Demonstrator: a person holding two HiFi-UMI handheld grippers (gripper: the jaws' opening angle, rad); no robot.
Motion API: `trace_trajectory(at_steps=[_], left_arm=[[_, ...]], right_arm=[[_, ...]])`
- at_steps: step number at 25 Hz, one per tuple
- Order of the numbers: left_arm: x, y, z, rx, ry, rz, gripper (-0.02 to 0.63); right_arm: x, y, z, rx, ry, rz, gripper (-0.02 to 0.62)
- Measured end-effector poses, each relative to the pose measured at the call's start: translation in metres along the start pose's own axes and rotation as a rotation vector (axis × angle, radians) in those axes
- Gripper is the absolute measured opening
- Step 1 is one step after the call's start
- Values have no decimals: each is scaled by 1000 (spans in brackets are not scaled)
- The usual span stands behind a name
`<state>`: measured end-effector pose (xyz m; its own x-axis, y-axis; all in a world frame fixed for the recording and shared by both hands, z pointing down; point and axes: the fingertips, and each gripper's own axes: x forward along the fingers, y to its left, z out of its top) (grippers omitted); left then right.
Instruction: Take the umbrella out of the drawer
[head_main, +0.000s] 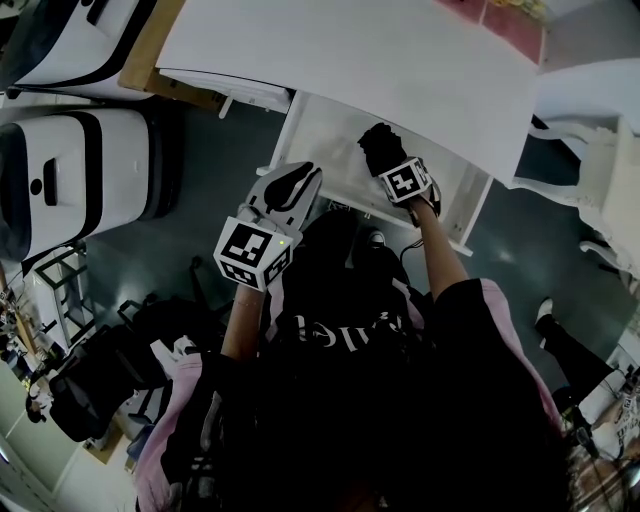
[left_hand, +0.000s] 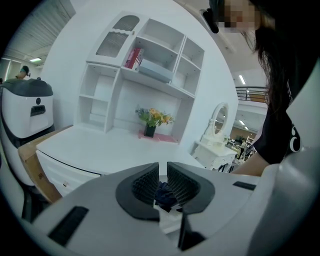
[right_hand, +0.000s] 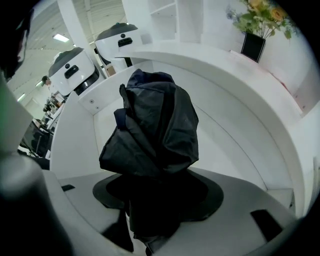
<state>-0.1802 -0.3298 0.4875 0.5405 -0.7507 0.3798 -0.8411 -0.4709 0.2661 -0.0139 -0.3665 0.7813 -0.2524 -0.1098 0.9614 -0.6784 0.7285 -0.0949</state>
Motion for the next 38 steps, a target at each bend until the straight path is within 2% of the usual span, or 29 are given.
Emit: trace_trajectory(at_steps=[4,7,9,18,28,38], left_arm=[[-4,-10,0,-9,-11,-2,58],[-4,-23,2,-9,-21,-15,58],[-5,-30,4,-2,-26,-23,58],[-11,-66,20,27,-66,-35,58],[-24,-124,22,45,-106,-36,58],[-44,-218,11,48,-162,-29,58]], right_arm=[[-33,12,11,-48,-68,23,270],[-58,12,11,-40,-115,-6,270],[-75,20,17,-42,-162,15,270],[-165,37,21,47,-354,40,270],[-266,42,-23,218,-543,73,270],[-337,60,-110,245,-640,105,270]])
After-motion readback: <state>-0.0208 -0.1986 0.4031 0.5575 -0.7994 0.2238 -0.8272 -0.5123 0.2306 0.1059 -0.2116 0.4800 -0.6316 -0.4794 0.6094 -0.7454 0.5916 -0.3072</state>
